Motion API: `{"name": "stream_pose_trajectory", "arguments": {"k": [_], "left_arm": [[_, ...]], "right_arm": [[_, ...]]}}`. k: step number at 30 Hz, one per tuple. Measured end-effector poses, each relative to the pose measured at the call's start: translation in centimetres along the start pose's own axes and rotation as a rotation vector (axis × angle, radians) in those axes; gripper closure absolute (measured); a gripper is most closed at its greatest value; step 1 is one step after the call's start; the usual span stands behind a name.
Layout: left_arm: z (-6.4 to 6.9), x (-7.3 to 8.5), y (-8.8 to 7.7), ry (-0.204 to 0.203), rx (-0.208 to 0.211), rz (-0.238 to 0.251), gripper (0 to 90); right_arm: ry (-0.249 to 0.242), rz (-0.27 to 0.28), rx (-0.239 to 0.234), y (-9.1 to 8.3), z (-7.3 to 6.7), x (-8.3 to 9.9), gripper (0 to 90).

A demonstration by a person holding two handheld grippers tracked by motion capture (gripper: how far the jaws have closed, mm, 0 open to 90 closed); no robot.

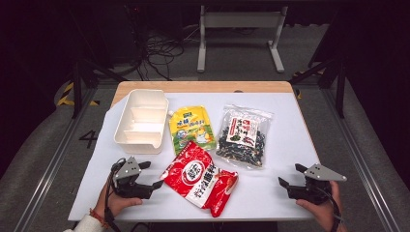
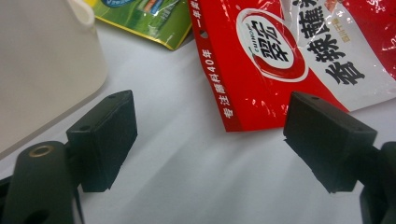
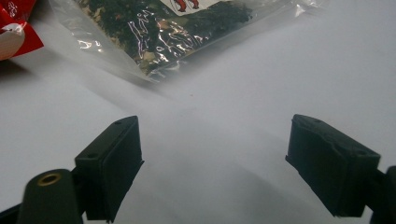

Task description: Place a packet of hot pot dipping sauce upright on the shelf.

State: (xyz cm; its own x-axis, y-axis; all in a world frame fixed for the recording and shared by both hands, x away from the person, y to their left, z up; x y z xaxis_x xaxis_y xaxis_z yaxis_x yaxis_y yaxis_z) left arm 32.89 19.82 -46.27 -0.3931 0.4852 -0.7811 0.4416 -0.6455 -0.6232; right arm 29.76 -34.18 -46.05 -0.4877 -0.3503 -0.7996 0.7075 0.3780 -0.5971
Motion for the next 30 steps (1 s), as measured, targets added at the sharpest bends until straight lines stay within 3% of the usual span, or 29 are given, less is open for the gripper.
{"name": "stream_pose_trajectory", "arguments": {"k": [7, 8, 12, 14, 16, 21, 24, 25, 30], "left_arm": [[0.8, -0.8, 0.0, 0.021, 0.048, 0.022, 19.0], [1.0, -1.2, -0.1, 0.013, 0.068, 0.037, 19.1], [1.3, -2.0, 0.1, 0.009, 0.092, 0.048, 19.5], [1.5, -2.7, 0.5, 0.020, 0.100, 0.038, 19.6], [1.8, -3.9, 1.1, 0.050, 0.123, 0.033, 19.7], [2.0, -5.9, 2.5, 0.082, 0.085, -0.011, 20.7], [1.8, -7.0, 3.1, 0.081, 0.086, -0.021, 21.6], [1.5, -8.2, 4.0, 0.074, 0.094, -0.026, 21.5], [1.1, -9.3, 5.5, 0.088, 0.068, -0.059, 21.7]], "right_arm": [[0.014, 0.005, -0.002, 0.3, 0.1, -0.3, 27.2], [0.024, 0.000, -0.010, 0.5, 0.1, -0.7, 37.4], [0.032, 0.012, -0.024, 1.3, 0.3, -1.8, 56.0], [0.040, 0.011, -0.034, 1.7, 0.3, -2.1, 59.4], [0.049, -0.007, -0.061, 2.8, 0.1, -2.9, 70.8], [0.018, -0.034, -0.076, 4.1, -0.3, -4.0, 81.6], [0.017, -0.028, -0.076, 4.4, -0.4, -4.7, 82.2], [0.023, -0.017, -0.077, 4.8, -0.7, -5.3, 82.1], [-0.006, -0.031, -0.080, 5.6, -1.3, -6.0, 84.2]]}}
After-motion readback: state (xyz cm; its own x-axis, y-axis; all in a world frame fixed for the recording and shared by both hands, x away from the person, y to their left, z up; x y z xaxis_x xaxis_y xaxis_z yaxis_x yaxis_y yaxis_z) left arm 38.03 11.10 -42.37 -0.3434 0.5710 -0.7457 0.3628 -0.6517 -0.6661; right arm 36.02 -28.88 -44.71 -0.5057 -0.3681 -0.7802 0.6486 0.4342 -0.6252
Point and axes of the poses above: each handheld gripper's, and its own axes: y roughly forward along the jaws, x roughly out of its underside, z roughly to its right, the point moved 1 cm from there along y, roughly forward along the jaws, and after that the axes turned 3 degrees about -z, right-handed, at the moved point
